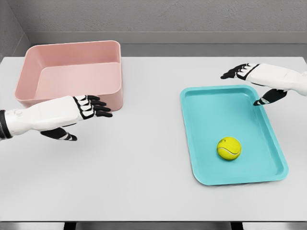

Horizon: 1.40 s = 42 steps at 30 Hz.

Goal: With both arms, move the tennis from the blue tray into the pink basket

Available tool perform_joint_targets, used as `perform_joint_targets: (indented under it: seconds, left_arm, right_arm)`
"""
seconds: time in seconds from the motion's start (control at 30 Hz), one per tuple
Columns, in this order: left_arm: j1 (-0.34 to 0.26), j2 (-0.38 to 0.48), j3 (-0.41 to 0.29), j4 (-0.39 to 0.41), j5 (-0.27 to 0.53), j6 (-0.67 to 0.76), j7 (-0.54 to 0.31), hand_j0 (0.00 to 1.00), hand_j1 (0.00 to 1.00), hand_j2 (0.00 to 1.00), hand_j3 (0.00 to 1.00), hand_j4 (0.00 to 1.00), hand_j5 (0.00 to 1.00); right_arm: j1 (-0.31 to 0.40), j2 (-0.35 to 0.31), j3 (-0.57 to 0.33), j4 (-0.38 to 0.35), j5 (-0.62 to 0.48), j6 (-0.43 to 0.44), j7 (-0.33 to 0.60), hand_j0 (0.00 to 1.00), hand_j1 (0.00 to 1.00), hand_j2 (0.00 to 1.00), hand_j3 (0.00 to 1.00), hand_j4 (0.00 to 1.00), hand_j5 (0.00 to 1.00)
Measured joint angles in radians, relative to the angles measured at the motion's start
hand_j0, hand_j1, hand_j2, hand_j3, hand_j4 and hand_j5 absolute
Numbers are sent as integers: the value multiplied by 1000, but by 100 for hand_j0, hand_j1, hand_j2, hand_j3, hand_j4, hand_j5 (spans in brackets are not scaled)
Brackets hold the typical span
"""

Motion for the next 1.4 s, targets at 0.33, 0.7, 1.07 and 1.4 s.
perform_joint_targets:
  seconds: [0.33,0.7,1.07,1.4]
  left_arm:
    - [-222,-14,-211,0,29,-1,-194,100,100,100,100,100,100]
    - [-252,-47,-226,0,29,-1,-268,100,100,100,100,100,100]
    - [-244,-43,-228,0,24,-1,-272,100,100,100,100,100,100]
    - [-262,-33,-224,0,25,-1,-272,100,100,100,100,100,100]
  right_arm:
    - [60,-88,5,-99,-2,0,-8,100,100,100,100,100,100]
    - [183,-156,5,-193,0,0,6,100,100,100,100,100,100]
    - [219,-84,5,-204,3,0,43,100,100,100,100,100,100]
    - [233,-54,10,-203,8,0,74,100,100,100,100,100,100]
